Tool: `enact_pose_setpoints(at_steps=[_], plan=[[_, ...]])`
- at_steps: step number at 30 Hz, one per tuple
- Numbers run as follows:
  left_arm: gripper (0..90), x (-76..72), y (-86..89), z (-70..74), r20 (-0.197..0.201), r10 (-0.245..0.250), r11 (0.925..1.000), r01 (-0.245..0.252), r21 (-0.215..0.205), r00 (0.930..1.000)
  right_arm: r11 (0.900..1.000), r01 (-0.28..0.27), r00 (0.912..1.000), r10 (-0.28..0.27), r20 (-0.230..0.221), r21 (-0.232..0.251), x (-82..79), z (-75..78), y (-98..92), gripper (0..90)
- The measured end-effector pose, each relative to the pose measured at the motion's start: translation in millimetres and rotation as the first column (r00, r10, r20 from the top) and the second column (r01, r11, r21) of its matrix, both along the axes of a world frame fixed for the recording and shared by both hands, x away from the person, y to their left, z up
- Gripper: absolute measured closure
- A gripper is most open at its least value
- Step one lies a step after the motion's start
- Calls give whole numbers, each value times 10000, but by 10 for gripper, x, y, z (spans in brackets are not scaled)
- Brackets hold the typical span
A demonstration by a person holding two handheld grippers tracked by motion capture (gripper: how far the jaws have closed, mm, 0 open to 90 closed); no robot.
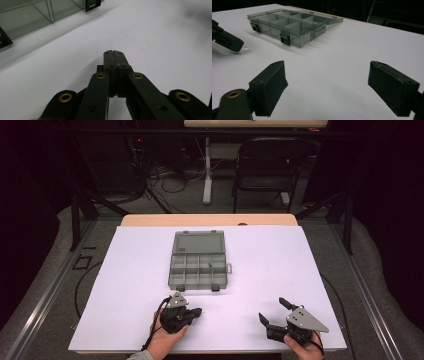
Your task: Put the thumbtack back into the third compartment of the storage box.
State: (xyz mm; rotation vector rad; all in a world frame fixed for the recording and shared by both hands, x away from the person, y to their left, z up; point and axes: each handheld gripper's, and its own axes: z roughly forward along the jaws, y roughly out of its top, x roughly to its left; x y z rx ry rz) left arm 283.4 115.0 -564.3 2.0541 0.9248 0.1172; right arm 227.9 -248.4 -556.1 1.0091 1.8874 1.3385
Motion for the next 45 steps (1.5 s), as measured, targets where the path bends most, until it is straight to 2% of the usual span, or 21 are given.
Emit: enact_pose_setpoints(at_steps=[4, 10, 14, 22, 24, 37, 45], plan=[[900, 7, 56, 45, 160, 154, 9996, -151, -222, 9998, 10000, -3, 10000, 3, 10, 6, -1, 1, 0, 144], [900, 17, 131, 89, 193, 339, 9975, -327, -624, 9992, 10000, 0, 10000, 0, 23, 38, -3, 3, -3, 144], [900, 18, 195, 128, 228, 556, 9946, -534, -891, 9982, 10000, 5, 10000, -5, 13, 35, -3, 3, -6, 144], [900, 22, 325, 212, 540, 967, 9867, -886, -1365, 9938, 10000, 5, 10000, -6, 11, 51, -1, 0, -6, 144], [900, 25, 341, 220, 558, 1001, 9862, -916, -1382, 9934, 10000, 9, 10000, -9, -8, 55, -1, -1, -5, 144], [900, 56, 549, 314, 833, 1698, 9695, -1513, -1929, 9819, 10000, 18, 10000, -18, -15, 48, 4, -4, -9, 144], [900, 68, 612, 342, 930, 1886, 9643, -1664, -2058, 9776, 10000, 27, 10000, -26, -13, 51, 4, -4, -11, 144]])
